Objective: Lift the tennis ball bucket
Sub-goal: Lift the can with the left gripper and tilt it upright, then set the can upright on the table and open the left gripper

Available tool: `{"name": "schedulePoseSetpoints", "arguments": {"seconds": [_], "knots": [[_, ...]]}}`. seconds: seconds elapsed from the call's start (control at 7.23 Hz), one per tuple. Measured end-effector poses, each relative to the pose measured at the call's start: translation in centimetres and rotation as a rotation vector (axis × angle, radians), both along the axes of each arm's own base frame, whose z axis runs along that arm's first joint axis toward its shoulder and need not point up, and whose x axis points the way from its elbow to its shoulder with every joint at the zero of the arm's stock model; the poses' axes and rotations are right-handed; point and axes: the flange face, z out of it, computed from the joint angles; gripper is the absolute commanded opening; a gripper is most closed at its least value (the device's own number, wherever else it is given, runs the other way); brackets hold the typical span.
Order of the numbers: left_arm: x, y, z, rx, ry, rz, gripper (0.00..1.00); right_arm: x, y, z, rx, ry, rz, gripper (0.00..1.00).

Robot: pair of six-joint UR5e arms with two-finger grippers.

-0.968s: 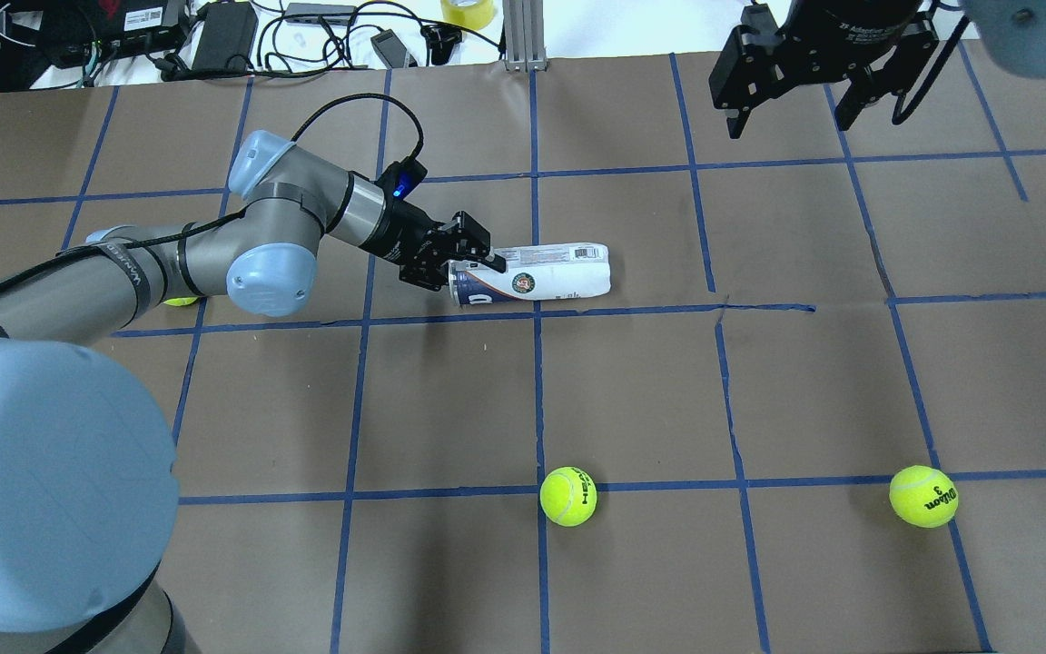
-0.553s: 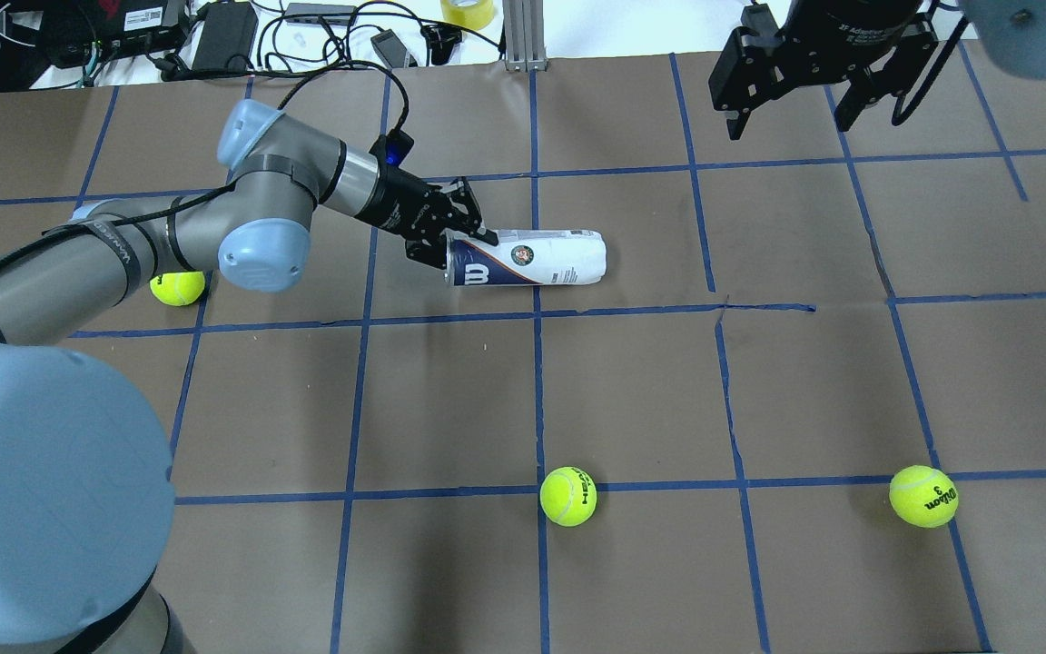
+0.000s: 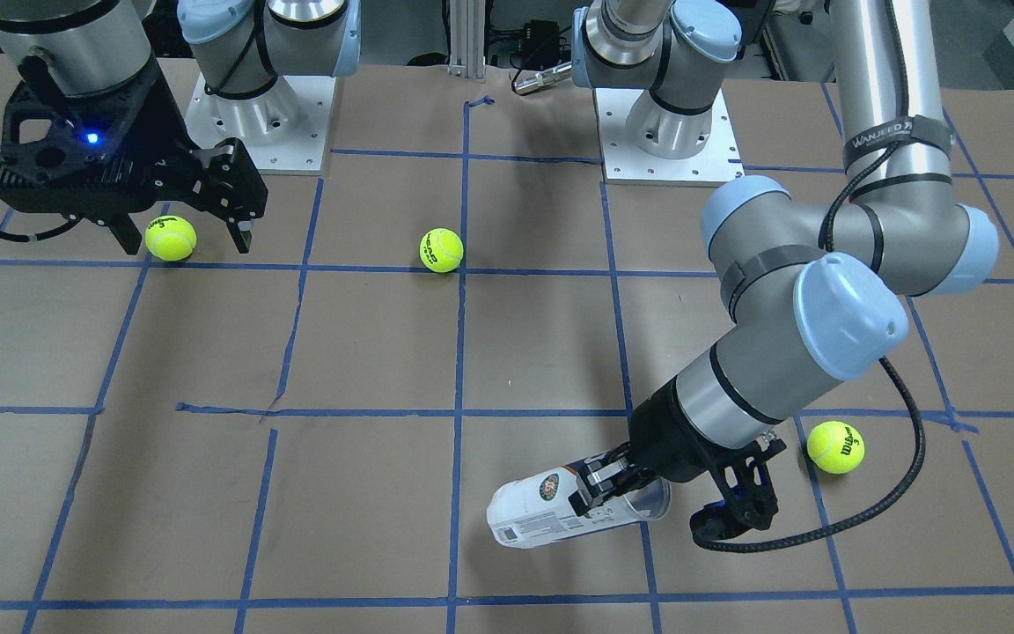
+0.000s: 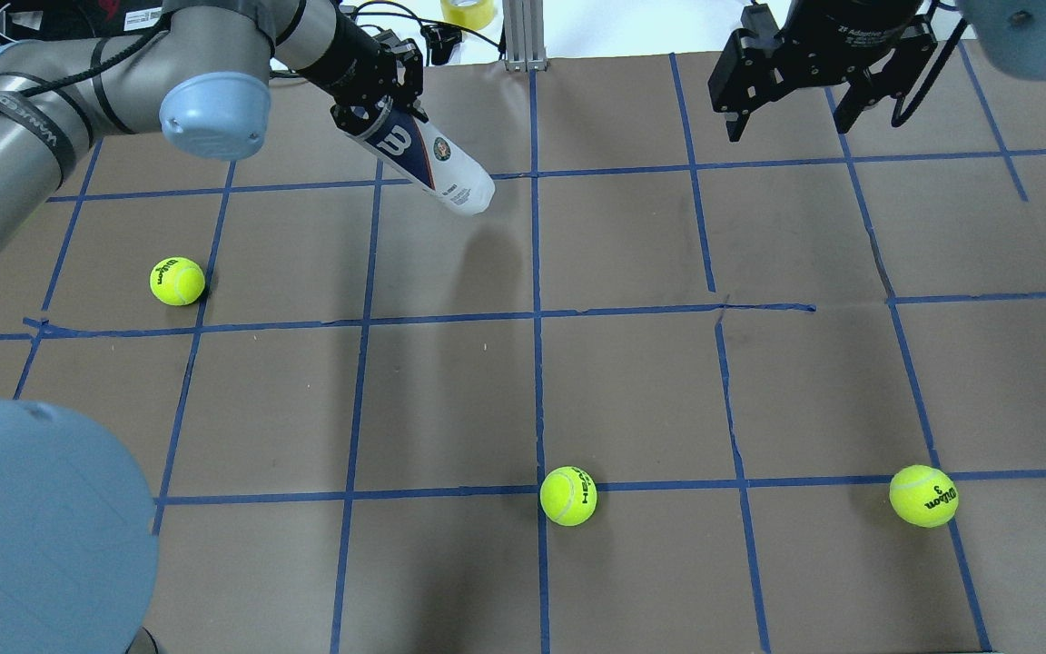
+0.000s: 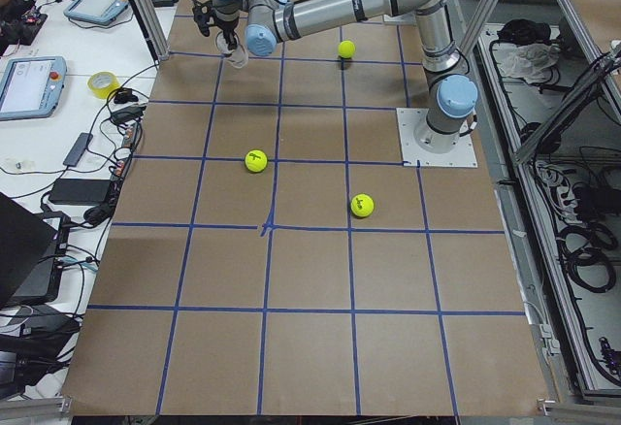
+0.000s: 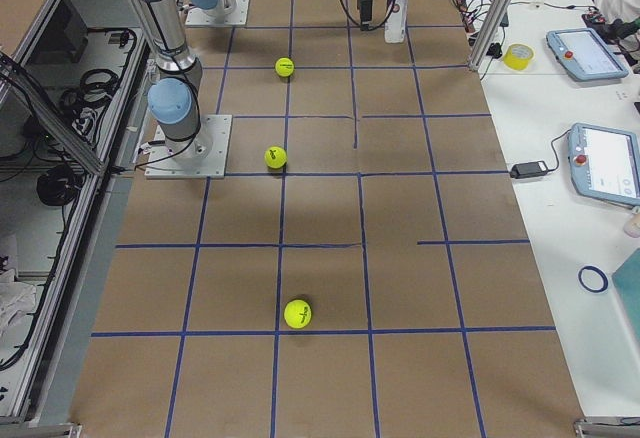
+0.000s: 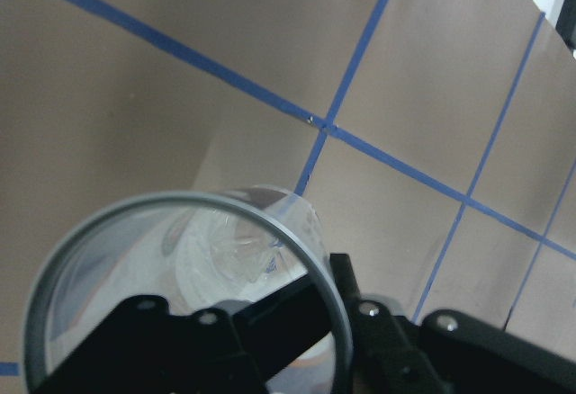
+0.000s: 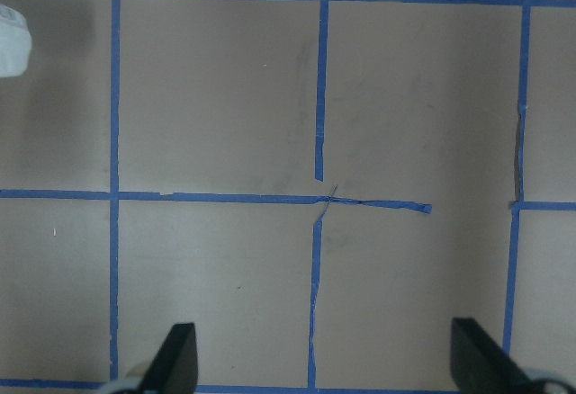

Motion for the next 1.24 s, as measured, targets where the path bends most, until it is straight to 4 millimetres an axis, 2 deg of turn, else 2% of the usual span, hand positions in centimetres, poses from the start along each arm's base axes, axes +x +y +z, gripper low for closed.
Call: {"name": "schedulePoseSetpoints", "arguments": {"seconds": [0.14, 0.28, 0.55, 0.83, 0.97, 1.11, 1.24], "knots": [[-0.5, 0.1, 0.8, -0.049, -0.154, -0.127, 0.0, 0.0, 0.1, -0.2, 0.004, -0.001, 0.0, 1.0], [-2.0, 0.6, 0.6, -0.068, -0.266, -0.248, 0.0, 0.0, 0.1, -0.3, 0.006, -0.001, -0.001, 1.0], [-5.7, 1.8, -0.6, -0.068, -0.364, -0.375, 0.02, 0.0, 0.1, -0.4, 0.007, -0.002, -0.001, 1.0], [-7.8, 3.2, -2.4, -0.05, -0.378, -0.425, 0.07, 0.0, 0.1, -0.4, 0.007, -0.002, 0.0, 1.0], [-8.4, 3.9, -3.6, -0.036, -0.379, -0.438, 0.51, 0.0, 0.1, -0.4, 0.007, -0.002, 0.002, 1.0], [-8.6, 4.3, -4.2, -0.029, -0.377, -0.444, 1.0, 0.0, 0.1, -0.4, 0.007, -0.002, 0.003, 1.0], [-8.8, 4.6, -4.1, -0.026, -0.374, -0.443, 1.0, 0.0, 0.1, -0.4, 0.007, -0.002, 0.003, 1.0]]}}
